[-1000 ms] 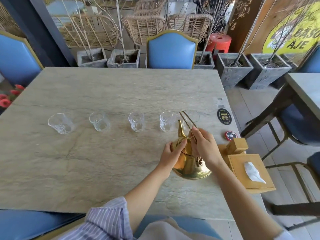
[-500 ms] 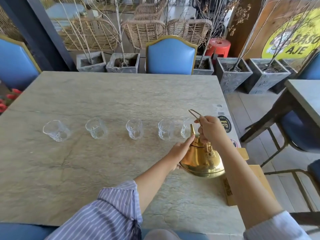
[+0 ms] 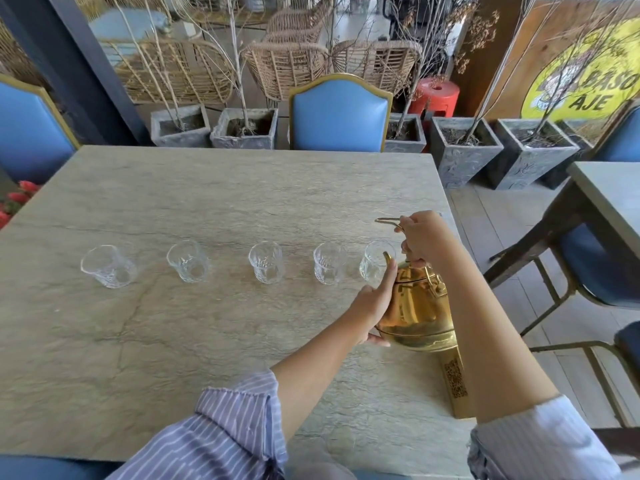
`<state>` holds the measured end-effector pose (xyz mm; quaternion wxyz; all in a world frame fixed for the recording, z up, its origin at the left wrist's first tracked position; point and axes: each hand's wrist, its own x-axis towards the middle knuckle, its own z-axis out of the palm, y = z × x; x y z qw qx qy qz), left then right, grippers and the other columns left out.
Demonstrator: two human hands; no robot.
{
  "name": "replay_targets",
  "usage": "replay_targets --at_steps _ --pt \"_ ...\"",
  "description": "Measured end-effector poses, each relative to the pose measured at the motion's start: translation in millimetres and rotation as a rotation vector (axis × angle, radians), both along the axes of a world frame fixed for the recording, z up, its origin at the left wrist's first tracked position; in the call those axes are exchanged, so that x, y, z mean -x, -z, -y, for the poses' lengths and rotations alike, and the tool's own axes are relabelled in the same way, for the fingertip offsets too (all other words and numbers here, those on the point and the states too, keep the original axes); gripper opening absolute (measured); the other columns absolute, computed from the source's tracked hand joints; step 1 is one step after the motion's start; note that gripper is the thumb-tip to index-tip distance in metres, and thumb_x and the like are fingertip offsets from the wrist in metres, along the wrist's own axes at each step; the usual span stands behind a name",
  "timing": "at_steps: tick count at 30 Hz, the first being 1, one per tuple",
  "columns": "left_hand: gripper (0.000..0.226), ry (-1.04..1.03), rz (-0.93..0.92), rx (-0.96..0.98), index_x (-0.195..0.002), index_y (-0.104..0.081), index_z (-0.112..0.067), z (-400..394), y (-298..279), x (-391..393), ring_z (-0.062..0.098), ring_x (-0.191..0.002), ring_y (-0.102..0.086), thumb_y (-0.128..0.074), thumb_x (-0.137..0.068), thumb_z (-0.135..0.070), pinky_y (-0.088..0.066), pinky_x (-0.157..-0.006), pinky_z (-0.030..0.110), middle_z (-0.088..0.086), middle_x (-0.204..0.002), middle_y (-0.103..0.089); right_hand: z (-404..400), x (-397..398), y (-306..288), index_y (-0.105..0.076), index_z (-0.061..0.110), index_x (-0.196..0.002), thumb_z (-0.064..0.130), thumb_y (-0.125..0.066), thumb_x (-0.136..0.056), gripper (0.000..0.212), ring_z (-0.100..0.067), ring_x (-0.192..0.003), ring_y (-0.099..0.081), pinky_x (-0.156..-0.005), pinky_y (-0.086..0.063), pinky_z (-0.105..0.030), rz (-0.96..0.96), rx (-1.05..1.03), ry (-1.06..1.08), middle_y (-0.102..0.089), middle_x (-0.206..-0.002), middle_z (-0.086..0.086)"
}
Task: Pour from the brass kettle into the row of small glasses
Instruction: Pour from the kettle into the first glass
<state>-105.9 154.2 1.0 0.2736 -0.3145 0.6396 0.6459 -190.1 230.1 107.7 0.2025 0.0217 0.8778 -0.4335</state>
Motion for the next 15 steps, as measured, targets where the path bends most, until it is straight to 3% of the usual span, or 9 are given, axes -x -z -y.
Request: replay_targets --at_steps 4,8,15 --pt "0.167 -0.022 -0.018 -0.058 -0.148 -0.053 -0.023 -6.2 -6.3 -2.1 0.031 -0.117 -0.070 -0.034 -0.011 -0.116 -0.063 -0.045 0.035 0.009 -0.135 -0.070 0.0 2.3 -8.0 -0.059 0.002 -0.096 0.020 -0.037 -0.102 0.029 -0.021 -0.046 -0.048 -0.047 -0.041 -0.026 -0.030 -0.087 -0.038 -0.052 -0.061 -0.010" --pt "0.168 -0.019 -0.052 -0.098 -0.150 -0.051 -0.020 -12.0 -12.4 -5.3 0.032 -0.105 -0.078 -0.038 -0.012 -0.116 -0.065 -0.050 0.038 0.011 -0.130 -0.074 -2.1 2.9 -13.5 -0.061 -0.015 -0.108 0.016 -0.038 -0.104 0.039 -0.022 -0.042 -0.043 -0.047 -0.038 -0.029 0.000 -0.077 -0.040 -0.048 -0.055 -0.012" --pt "0.165 -0.007 -0.099 -0.141 -0.149 -0.051 -0.019 -19.1 -28.1 -11.1 0.034 -0.103 -0.080 -0.039 -0.015 -0.115 -0.068 -0.057 0.041 0.013 -0.128 -0.075 -6.5 -1.2 -33.0 -0.061 -0.008 -0.105 0.019 -0.038 -0.104 0.036 -0.023 -0.045 -0.046 -0.047 -0.039 -0.029 -0.009 -0.135 -0.064 -0.050 -0.059 -0.013"
